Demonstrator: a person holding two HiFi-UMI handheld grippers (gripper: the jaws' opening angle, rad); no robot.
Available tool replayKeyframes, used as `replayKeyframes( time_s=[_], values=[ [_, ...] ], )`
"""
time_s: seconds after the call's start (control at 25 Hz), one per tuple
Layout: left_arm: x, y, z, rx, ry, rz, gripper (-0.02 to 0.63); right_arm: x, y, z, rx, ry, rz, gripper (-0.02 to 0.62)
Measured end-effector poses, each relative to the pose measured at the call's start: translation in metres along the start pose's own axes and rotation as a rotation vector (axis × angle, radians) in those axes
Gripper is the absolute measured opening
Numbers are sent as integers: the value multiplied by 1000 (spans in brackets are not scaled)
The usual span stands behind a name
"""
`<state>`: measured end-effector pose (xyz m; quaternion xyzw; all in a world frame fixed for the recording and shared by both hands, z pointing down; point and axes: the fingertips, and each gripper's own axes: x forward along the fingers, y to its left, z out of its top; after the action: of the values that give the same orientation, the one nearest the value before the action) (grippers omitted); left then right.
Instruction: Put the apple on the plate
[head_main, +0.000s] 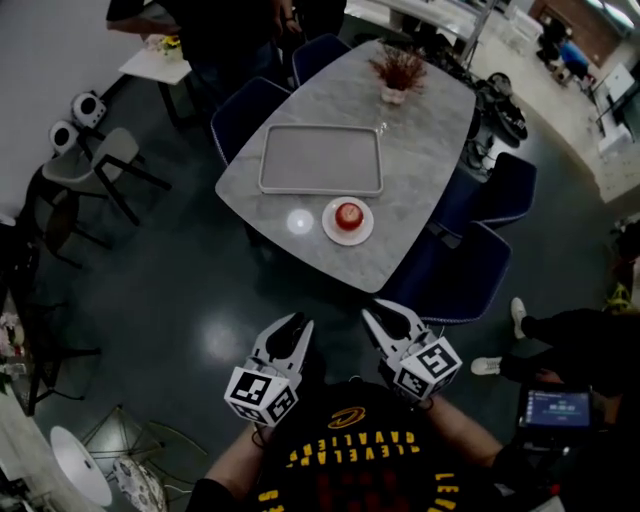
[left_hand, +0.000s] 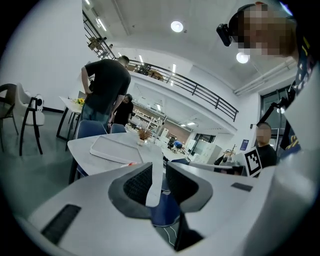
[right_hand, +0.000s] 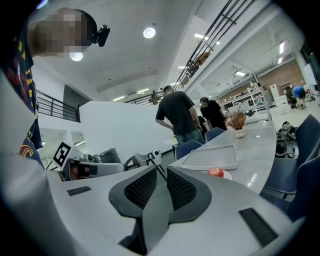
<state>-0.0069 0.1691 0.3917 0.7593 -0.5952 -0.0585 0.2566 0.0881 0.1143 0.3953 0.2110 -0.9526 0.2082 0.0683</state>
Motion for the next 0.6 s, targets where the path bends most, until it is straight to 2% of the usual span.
replayKeyframes(
  time_s=[0.08,0.28,0.6],
  values=[
    [8,18,11,-5,8,-19,84,17,-8,7,15,-7,-41,78],
    [27,63,28,-89,32,-46,110,44,-39,19,67,-27,-151,80],
    [68,105,25,-158,137,-90,110,52,-103,23,153,-38,-318,80]
  ],
)
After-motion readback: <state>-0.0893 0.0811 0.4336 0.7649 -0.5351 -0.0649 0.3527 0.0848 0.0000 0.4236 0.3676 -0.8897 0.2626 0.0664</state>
